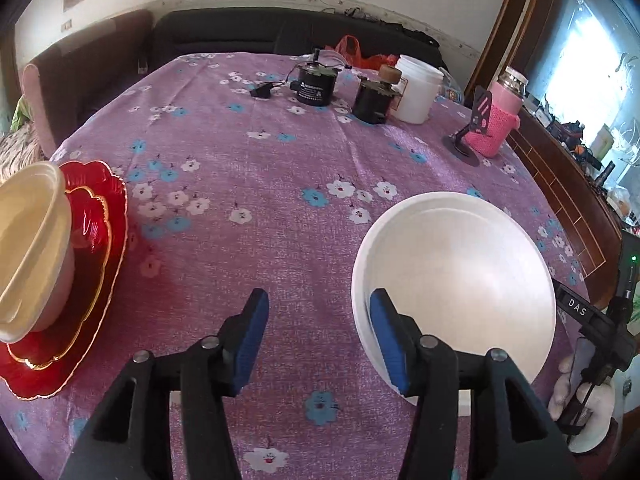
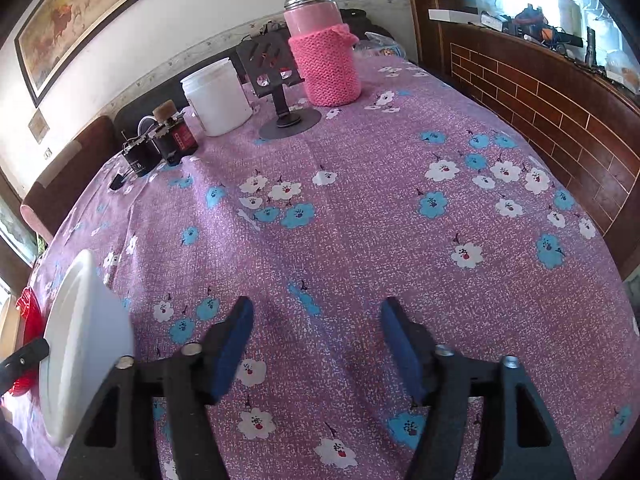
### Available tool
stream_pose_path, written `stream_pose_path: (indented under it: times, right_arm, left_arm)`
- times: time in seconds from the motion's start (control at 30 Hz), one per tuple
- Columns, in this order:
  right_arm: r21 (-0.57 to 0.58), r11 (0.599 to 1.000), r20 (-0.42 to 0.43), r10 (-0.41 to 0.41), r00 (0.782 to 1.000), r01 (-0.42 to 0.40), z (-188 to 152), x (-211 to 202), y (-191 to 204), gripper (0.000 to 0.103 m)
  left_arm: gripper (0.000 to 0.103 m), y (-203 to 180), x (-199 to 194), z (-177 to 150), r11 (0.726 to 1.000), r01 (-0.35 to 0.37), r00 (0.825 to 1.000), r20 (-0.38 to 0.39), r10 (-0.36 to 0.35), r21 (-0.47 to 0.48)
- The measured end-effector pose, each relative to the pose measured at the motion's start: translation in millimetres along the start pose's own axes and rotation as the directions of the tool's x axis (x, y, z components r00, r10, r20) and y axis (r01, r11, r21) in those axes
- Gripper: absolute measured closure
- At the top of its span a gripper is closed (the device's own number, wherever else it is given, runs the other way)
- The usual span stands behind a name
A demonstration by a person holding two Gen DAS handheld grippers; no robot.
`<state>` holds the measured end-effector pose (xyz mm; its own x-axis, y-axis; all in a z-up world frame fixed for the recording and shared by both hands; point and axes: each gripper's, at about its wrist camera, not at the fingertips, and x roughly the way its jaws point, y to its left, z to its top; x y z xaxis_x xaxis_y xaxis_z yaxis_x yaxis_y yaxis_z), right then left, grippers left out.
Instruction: Organize plates and bowls
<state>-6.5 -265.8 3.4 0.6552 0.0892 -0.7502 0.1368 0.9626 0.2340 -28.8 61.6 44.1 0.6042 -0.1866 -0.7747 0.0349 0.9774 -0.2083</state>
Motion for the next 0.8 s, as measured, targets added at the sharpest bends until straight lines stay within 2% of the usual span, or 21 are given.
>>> stream_pose_path:
  times: [0.03,0.1,0.13,0.2,0.27,0.3,0.37,0.47,0.53,0.63,0.7,0.8]
  right_arm:
    - [0.002,1.0,0.0,0.007,1.0,-0.007,-0.1,0.3,-0.2,0.02]
    - [-0.003,0.999,-0.011,0.047,0.999,-0.047,0.8,2.8,0.1,0.001]
    - [-0.02,0.998,-0.019,0.063,0.998,-0.064,1.4,4.2,2.2,0.001]
    - [-0.113,0.993,-0.036,0.025,0.999,-0.029,-1.4,5.9,11.7,0.001]
    - [-0.267,0.962,-0.067,-0.077,0.995,0.057,-7.8,11.7,30.5,0.001]
    - [-0.312,0.945,-0.033,-0.111,0.993,0.095,-11.1,9.3,38.1,0.001]
    - [-0.317,0.941,-0.023,-0.131,0.991,0.117,-13.5,8.2,39.9,0.001]
    - [-0.255,0.965,-0.054,-0.068,0.996,0.052,-11.1,9.2,25.8,0.001]
    - [-0.275,0.959,-0.052,-0.091,0.994,0.074,-12.6,10.4,29.3,0.001]
    - [-0.271,0.96,-0.053,-0.087,0.995,0.069,-13.2,10.9,29.7,0.001]
    - [-0.271,0.96,-0.053,-0.086,0.995,0.069,-13.2,9.1,30.8,0.001]
    - [-0.271,0.96,-0.054,-0.087,0.995,0.069,-12.7,8.8,30.4,0.001]
  left_arm:
    - [0.051,4.7,-3.8,-0.9,1.0,0.028,1.0,0.012,-0.028,-0.012]
    - [0.051,11.3,-12.7,-0.1,0.998,0.058,0.998,0.039,-0.057,-0.025]
    - [0.049,15.0,-17.3,0.5,0.998,0.052,0.997,0.052,-0.051,-0.03]
    - [0.046,23.8,-24.1,2.4,0.999,0.021,0.997,0.075,-0.017,-0.042]
    - [0.043,32.5,-26.2,3.0,0.999,-0.021,0.996,0.086,0.025,-0.046]
    - [0.043,37.6,-25.6,2.8,0.998,-0.044,0.995,0.086,0.048,-0.045]
    - [0.043,46.9,-22.9,0.1,0.997,-0.045,0.996,0.081,0.049,-0.055]
    - [0.043,55.7,-14.9,-3.1,0.997,-0.037,0.997,0.06,0.04,-0.064]
    - [0.042,56.8,-7.3,-4.8,0.998,-0.035,0.998,0.044,0.037,-0.054]
    - [0.038,50.0,-2.0,-6.1,0.997,-0.074,0.995,0.071,0.075,-0.008]
    - [0.033,45.8,0.3,-5.4,0.997,-0.078,0.993,0.084,0.077,0.002]
    - [0.033,38.4,0.9,-8.7,0.997,-0.076,0.993,0.093,0.073,0.026]
